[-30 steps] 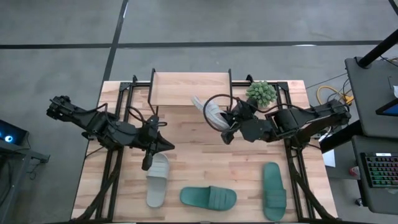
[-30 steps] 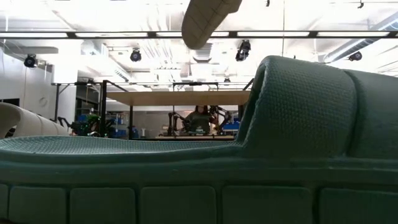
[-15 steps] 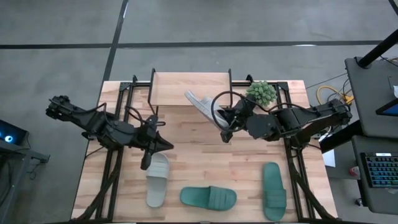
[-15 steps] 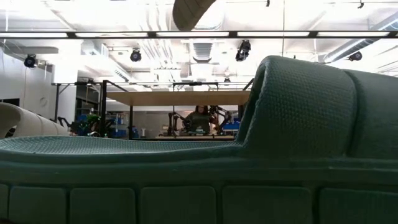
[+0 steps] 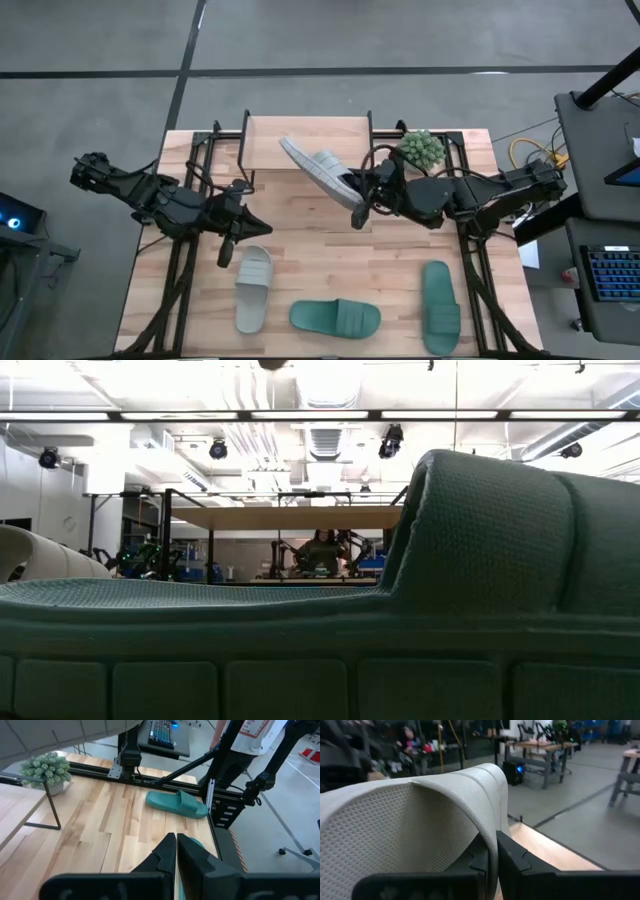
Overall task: Pick and place slides into the shelf
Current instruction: Put the right gray slipper on the shelf
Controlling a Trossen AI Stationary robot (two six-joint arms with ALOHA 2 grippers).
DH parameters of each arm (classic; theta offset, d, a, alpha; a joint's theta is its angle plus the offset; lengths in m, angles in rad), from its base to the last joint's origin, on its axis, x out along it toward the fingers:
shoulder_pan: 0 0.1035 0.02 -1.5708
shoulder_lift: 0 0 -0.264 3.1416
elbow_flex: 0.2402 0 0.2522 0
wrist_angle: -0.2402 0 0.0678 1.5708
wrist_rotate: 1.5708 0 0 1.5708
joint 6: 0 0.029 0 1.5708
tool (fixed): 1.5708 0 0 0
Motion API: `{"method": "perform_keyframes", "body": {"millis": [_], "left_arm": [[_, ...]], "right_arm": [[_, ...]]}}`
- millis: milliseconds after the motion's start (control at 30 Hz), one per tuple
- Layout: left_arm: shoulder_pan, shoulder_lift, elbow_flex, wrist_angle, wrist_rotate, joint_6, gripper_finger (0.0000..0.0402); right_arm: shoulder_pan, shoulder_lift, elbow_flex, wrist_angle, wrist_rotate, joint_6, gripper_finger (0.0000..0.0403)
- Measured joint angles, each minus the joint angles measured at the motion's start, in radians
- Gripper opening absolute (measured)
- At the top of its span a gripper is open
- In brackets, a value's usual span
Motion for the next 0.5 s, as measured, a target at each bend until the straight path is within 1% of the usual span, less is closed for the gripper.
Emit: {"method": "perform_keyframes", "body": {"millis": [100,267,400,500], "left_arm": [[0.0,-0.008,-0.003,-0.001,0.0,0.001,0.0],[0.0,-0.043,-0.025,-0.001,0.0,0.002,0.0],[0.0,-0.067,-0.033,0.0,-0.003,0.002,0.0],[0.0,-0.083,-0.035,0.001,-0.012,0.011,0.0]], "right_arm": [[0.0,-0.012,-0.002,0.046,-0.008,-0.039,0.0013],[0.0,-0.044,-0.017,0.129,-0.088,-0.115,0.0013],[0.0,-0.087,-0.079,0.276,-0.186,-0.179,0.0013],[0.0,-0.129,-0.142,0.381,-0.236,-0.204,0.0013]]}}
